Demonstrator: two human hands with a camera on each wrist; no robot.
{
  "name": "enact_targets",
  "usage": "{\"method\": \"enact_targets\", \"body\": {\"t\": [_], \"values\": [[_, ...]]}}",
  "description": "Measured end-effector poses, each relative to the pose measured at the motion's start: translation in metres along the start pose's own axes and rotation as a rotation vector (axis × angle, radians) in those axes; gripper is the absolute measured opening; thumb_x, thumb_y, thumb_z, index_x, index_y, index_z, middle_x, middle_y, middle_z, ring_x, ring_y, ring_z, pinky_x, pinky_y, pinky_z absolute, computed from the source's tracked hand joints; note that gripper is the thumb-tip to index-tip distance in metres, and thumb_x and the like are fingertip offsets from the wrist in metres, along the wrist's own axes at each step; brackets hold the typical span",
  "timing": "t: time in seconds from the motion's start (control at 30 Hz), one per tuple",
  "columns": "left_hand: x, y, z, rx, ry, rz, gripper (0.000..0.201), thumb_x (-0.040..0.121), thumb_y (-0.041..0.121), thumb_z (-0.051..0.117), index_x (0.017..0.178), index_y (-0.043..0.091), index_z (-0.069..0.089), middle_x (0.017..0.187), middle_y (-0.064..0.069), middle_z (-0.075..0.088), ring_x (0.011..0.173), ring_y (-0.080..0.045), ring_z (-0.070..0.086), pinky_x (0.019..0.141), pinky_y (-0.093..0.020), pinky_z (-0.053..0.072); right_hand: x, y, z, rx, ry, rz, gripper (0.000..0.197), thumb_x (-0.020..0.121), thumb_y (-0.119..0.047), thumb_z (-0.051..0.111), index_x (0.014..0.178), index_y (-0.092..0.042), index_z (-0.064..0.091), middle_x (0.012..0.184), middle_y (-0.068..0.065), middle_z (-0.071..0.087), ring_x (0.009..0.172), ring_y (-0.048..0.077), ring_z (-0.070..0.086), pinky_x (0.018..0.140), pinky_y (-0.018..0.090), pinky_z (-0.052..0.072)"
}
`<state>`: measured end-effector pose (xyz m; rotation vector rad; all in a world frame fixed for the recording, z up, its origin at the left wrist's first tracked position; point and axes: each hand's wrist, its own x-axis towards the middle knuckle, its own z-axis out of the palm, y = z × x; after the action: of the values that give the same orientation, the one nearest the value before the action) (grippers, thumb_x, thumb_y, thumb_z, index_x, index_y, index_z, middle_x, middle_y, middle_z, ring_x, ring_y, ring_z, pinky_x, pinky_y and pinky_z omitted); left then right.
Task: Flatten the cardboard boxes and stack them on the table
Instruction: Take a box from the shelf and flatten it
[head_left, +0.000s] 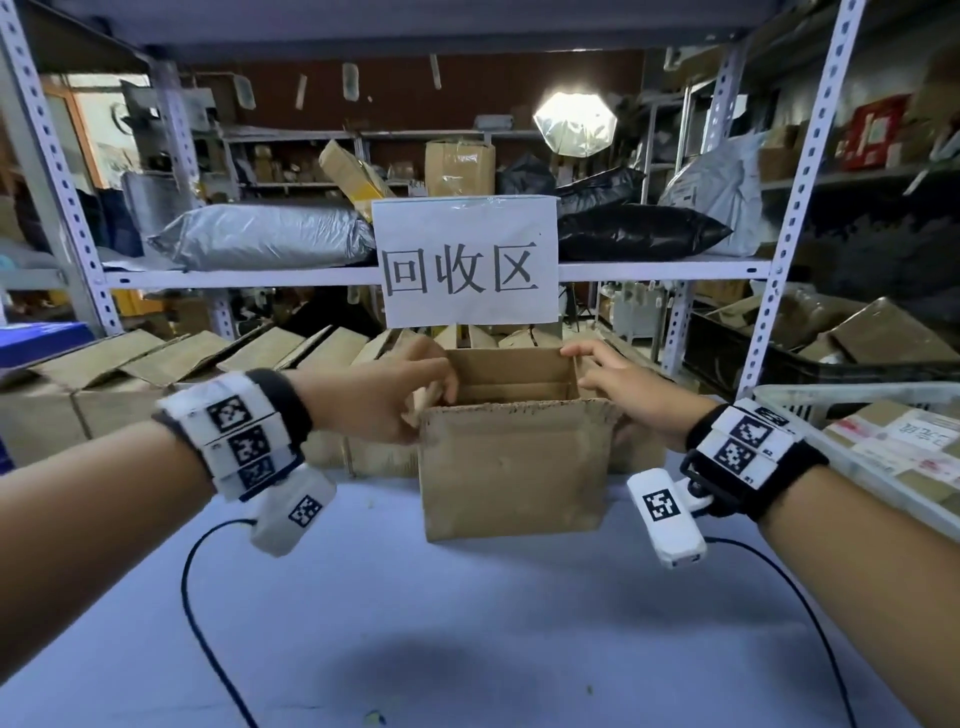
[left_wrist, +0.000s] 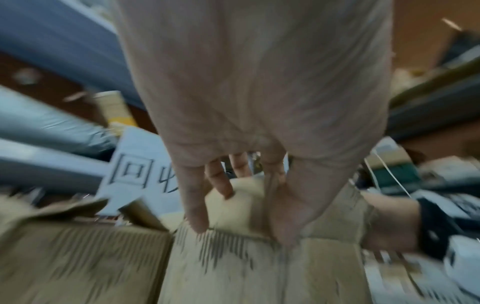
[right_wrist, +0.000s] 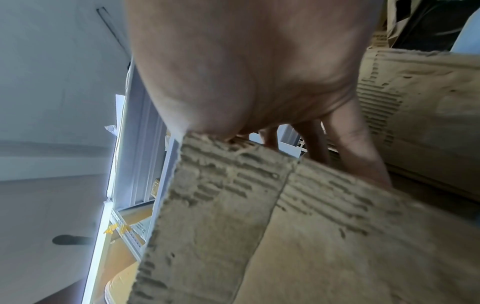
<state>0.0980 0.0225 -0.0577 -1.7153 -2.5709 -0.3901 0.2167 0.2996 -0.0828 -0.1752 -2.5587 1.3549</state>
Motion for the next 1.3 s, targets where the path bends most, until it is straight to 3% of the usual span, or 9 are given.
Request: {"method": "enact_targets", "body": {"t": [0.2,0.33,0.43,0.57,0.67,0.8,0.93,1.1,1.3], "values": [[-0.02,-0.02,0.024,-0.587,0.211,-0.177,0.064,0.067,0.031,0.087,0.122,0.021,0.057,0.143,-0.005,0.036,0.125,-0.023,0.056,0.094,-0.033,0.059,-0.002,0.004,0.006,0.242,-0.008,0.11,0.022,0.105,-0.033,0.042,0.125,-0.035,0.05,0.123,0.006,0.054,0.105,0.029,0.057,0.051,0.035,0.055],[-0.014,-0.024,0.033,-0.752,0.289,-0.183,0.065,0.067,0.027,0.085,0.12,0.014,0.05,0.124,-0.01,0.062,0.107,-0.021,0.07,0.09,-0.038,0.061,-0.002,0.012,0.013,0.246,-0.042,0.053,0.057,0.088,-0.076,0.043,0.136,-0.045,0.045,0.149,-0.009,0.043,0.137,0.022,0.041,0.104,0.052,0.041],[-0.012,-0.029,0.037,-0.766,0.307,-0.211,0.064,0.066,0.029,0.087,0.115,0.014,0.049,0.112,-0.008,0.07,0.098,-0.022,0.071,0.094,-0.047,0.059,-0.005,0.019,0.015,0.3,-0.122,0.025,0.081,0.066,-0.091,0.052,0.137,-0.054,0.039,0.155,-0.007,0.038,0.142,0.026,0.035,0.114,0.065,0.024],[-0.012,-0.035,0.039,-0.841,0.369,-0.24,0.065,0.069,0.029,0.088,0.117,0.016,0.046,0.123,-0.027,0.064,0.1,-0.029,0.065,0.092,-0.05,0.058,-0.009,0.026,0.011,0.283,-0.207,-0.04,0.087,0.061,-0.082,0.068,0.138,-0.057,0.034,0.14,0.002,0.056,0.124,0.026,0.059,0.099,0.051,0.05],[-0.012,-0.039,0.041,-0.896,0.363,-0.258,0.07,0.072,0.03,0.092,0.122,0.018,0.044,0.134,-0.032,0.056,0.101,-0.024,0.065,0.085,-0.038,0.061,-0.003,0.029,0.012,0.234,-0.176,-0.098,0.088,0.07,-0.039,0.085,0.141,-0.043,0.033,0.128,0.008,0.066,0.108,0.018,0.07,0.083,0.031,0.059],[-0.014,-0.043,0.041,-0.907,0.281,-0.232,0.09,0.061,0.043,0.088,0.137,0.034,0.041,0.142,-0.008,0.053,0.122,-0.02,0.063,0.103,-0.039,0.054,0.002,0.03,0.014,0.27,-0.139,-0.112,0.085,0.066,-0.027,0.089,0.136,-0.038,0.042,0.129,0.011,0.063,0.112,0.023,0.068,0.094,0.044,0.057],[-0.013,-0.046,0.044,-0.796,0.225,-0.165,0.106,0.072,0.032,0.09,0.155,0.037,0.024,0.137,0.02,0.046,0.11,0.016,0.059,0.091,-0.011,0.05,0.001,0.034,0.014,0.332,-0.122,-0.124,0.088,0.059,-0.033,0.092,0.134,-0.041,0.046,0.131,0.019,0.06,0.119,0.033,0.062,0.1,0.05,0.052],[-0.013,-0.041,0.047,-0.772,0.271,-0.167,0.113,0.066,0.028,0.089,0.156,0.037,0.021,0.133,0.026,0.04,0.102,0.026,0.056,0.081,-0.002,0.048,-0.004,0.036,0.018,0.314,-0.147,-0.127,0.119,0.056,-0.036,0.095,0.15,-0.052,0.024,0.16,-0.005,0.031,0.139,0.022,0.045,0.114,0.05,0.039],[-0.02,-0.031,0.052,-0.631,0.127,-0.212,0.155,0.051,0.06,0.09,0.154,0.047,-0.025,0.17,0.007,0.006,0.147,-0.011,0.037,0.122,-0.039,0.033,-0.011,0.035,0.026,0.218,-0.207,-0.033,0.143,0.047,-0.049,0.096,0.16,-0.034,0.009,0.159,0.003,0.036,0.14,0.019,0.045,0.116,0.042,0.039]]}}
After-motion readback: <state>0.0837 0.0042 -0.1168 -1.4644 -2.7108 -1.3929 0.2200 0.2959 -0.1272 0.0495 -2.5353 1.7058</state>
